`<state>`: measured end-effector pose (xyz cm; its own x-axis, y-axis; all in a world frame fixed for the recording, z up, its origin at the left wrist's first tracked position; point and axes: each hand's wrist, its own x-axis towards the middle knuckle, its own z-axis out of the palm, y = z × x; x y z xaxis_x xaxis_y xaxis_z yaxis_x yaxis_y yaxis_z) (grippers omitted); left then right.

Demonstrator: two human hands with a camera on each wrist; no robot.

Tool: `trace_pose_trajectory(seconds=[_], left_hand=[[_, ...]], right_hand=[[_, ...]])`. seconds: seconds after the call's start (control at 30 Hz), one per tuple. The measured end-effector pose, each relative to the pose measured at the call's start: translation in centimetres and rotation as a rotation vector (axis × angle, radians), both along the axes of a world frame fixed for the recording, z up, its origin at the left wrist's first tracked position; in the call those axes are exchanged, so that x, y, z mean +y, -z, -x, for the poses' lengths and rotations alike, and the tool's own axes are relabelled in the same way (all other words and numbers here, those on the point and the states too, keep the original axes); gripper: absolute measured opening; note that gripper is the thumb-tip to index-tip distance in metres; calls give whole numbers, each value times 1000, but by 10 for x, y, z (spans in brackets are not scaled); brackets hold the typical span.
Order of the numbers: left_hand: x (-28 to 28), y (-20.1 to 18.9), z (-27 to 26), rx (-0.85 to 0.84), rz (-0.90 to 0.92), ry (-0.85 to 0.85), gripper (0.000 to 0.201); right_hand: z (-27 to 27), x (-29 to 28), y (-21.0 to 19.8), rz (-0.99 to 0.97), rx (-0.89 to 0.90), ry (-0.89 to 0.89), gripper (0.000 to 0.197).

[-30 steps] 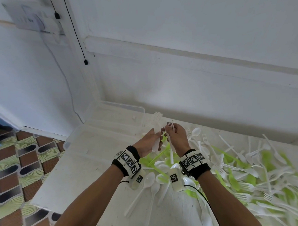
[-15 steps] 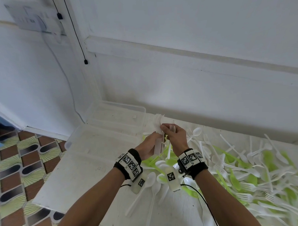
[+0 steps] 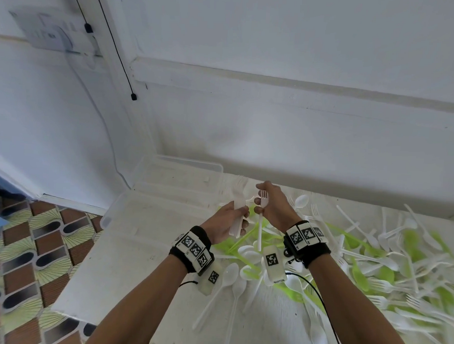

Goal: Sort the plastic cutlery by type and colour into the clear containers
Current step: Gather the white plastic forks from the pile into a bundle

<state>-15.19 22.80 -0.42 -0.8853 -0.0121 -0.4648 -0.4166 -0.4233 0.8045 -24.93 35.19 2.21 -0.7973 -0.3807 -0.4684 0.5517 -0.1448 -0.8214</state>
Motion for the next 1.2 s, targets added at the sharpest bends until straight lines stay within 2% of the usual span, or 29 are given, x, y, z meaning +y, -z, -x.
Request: trace_pose_trajectory(seconds=[0.03, 0.1, 0.17, 0.27, 0.33, 0.4, 0.53, 0.63, 0.73, 0.83, 0.93, 1.1, 1.2], left_hand=[[0, -2, 0, 3, -22, 13, 10], [0, -6, 0, 21, -43, 58, 9], [2, -8, 0, 26, -18, 84, 8], [5, -9, 2, 41, 5, 56, 12], [6, -11, 3, 56, 11, 39, 20], [7, -14, 1, 66, -14, 36, 17], [6, -12, 1, 94, -22, 41, 16], [4, -12, 1, 72, -106, 48, 25], [-1, -12, -1, 70, -176, 48, 30], [-1, -14, -3, 71, -190, 69, 28], [-1, -15, -2, 49, -242, 80, 22], [-3, -15, -3, 33, -333, 132, 19], [-4, -20, -4, 43, -354, 115, 18]], right_hand=[[1, 1, -1, 40, -19, -18, 3], [4, 1, -1, 90, -44, 11, 15], [7, 1, -3, 114, -19, 49, 19], [6, 2, 0, 97, 43, 47, 5], [5, 4, 6, 91, 6, 77, 19], [3, 3, 9, 89, -35, 123, 28], [-3, -1, 14, 82, -44, 90, 26], [-6, -1, 17, 36, -39, 78, 38], [-8, -3, 19, 61, -55, 98, 28], [-11, -5, 21, 78, -58, 88, 30], [-16, -9, 22, 79, -79, 35, 29], [-20, -13, 13, 24, -98, -155, 47], [-19, -10, 6, 58, -152, -320, 58]])
